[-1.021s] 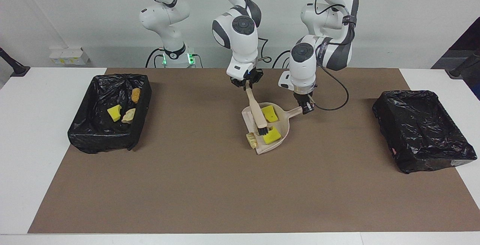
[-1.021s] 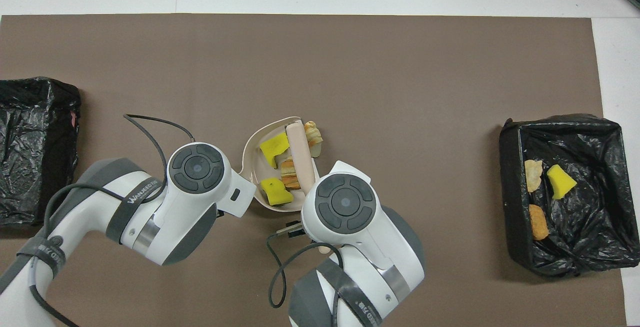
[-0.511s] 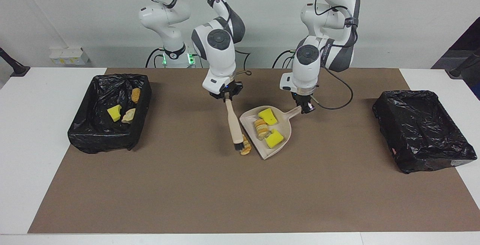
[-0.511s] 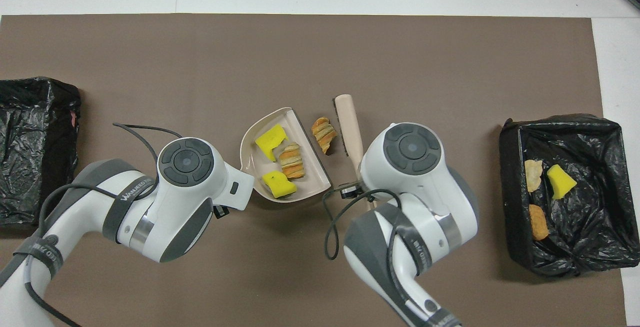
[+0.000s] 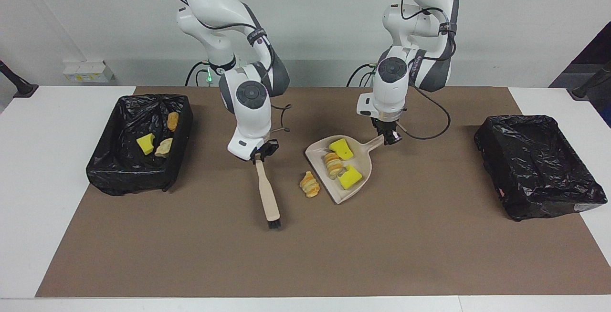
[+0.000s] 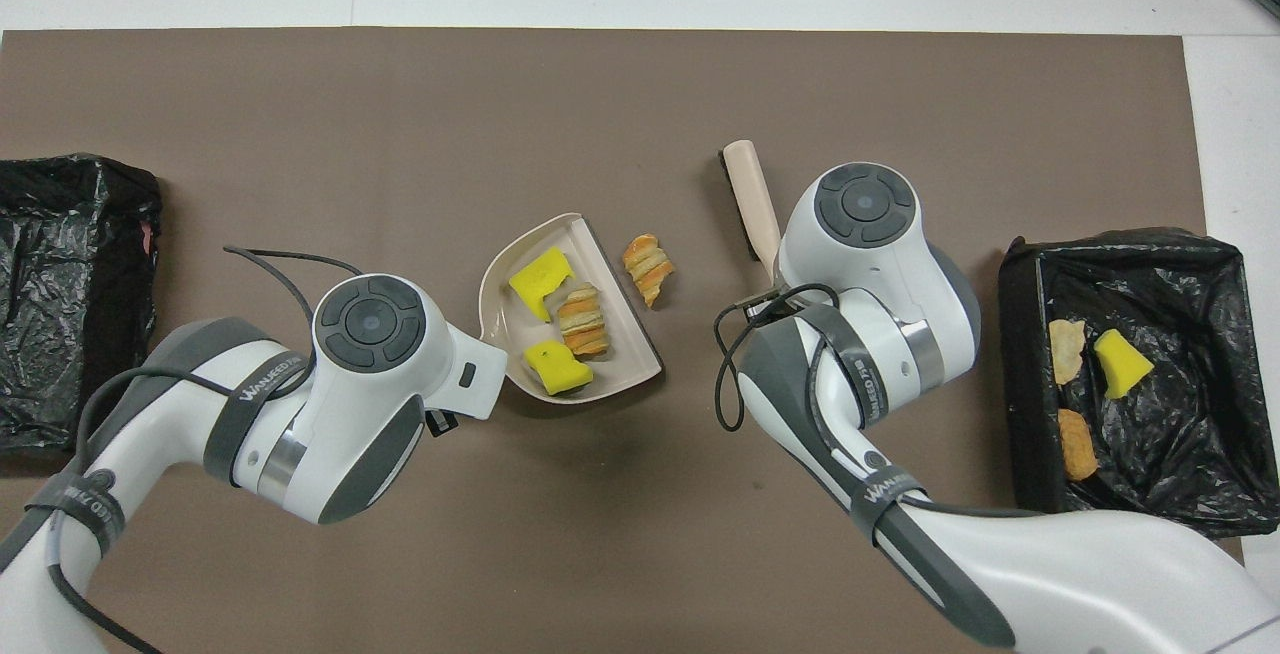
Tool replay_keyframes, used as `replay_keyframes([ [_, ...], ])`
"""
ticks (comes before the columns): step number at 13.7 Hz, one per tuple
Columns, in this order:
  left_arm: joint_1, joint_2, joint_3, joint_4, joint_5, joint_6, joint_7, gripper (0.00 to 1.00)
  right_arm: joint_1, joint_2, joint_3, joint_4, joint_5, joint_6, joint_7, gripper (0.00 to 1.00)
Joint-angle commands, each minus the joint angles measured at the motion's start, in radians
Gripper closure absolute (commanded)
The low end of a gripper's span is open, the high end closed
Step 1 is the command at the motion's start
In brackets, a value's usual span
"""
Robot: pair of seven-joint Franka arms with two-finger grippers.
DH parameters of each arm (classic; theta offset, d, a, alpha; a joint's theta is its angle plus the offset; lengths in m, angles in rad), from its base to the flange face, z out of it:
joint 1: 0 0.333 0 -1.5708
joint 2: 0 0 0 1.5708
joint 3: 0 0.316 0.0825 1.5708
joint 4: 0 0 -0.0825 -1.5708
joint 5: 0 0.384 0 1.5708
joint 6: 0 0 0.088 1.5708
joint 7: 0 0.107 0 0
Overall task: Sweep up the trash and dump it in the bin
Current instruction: 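Brush the last bread chunk into the dustpan with the right gripper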
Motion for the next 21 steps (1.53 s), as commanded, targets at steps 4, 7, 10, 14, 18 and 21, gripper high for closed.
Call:
replay_keyframes([
  [4, 0.011, -0.006, -0.003, -0.017, -0.010, 0.025, -0.006, 1.00, 0.031, 0.048, 0.075, 0.035, 0.077, 0.015, -0.059, 1.00],
  [7, 0.011, -0.006, -0.003, -0.019, -0.010, 0.025, -0.006, 1.00, 0.109, 0.025, 0.133, 0.032, 0.138, -0.011, 0.044, 1.00],
  [10, 0.011, -0.006, -0.003, -0.019, -0.010, 0.025, -0.006, 1.00, 0.188, -0.004, 0.146, 0.036, 0.149, -0.066, 0.210, 1.00],
  [14, 0.011, -0.006, -0.003, -0.019, -0.010, 0.025, -0.006, 1.00, 0.166, -0.077, 0.144, 0.035, 0.169, -0.152, 0.229, 1.00],
  [18, 0.011, -0.004, -0.001, -0.013, -0.010, 0.017, -0.009, 1.00, 0.148, -0.162, 0.144, 0.032, 0.172, -0.257, 0.224, 1.00],
  [21, 0.047, -0.017, 0.002, 0.010, -0.010, 0.012, 0.003, 1.00, 0.145, -0.212, 0.144, 0.032, 0.172, -0.368, 0.229, 1.00],
])
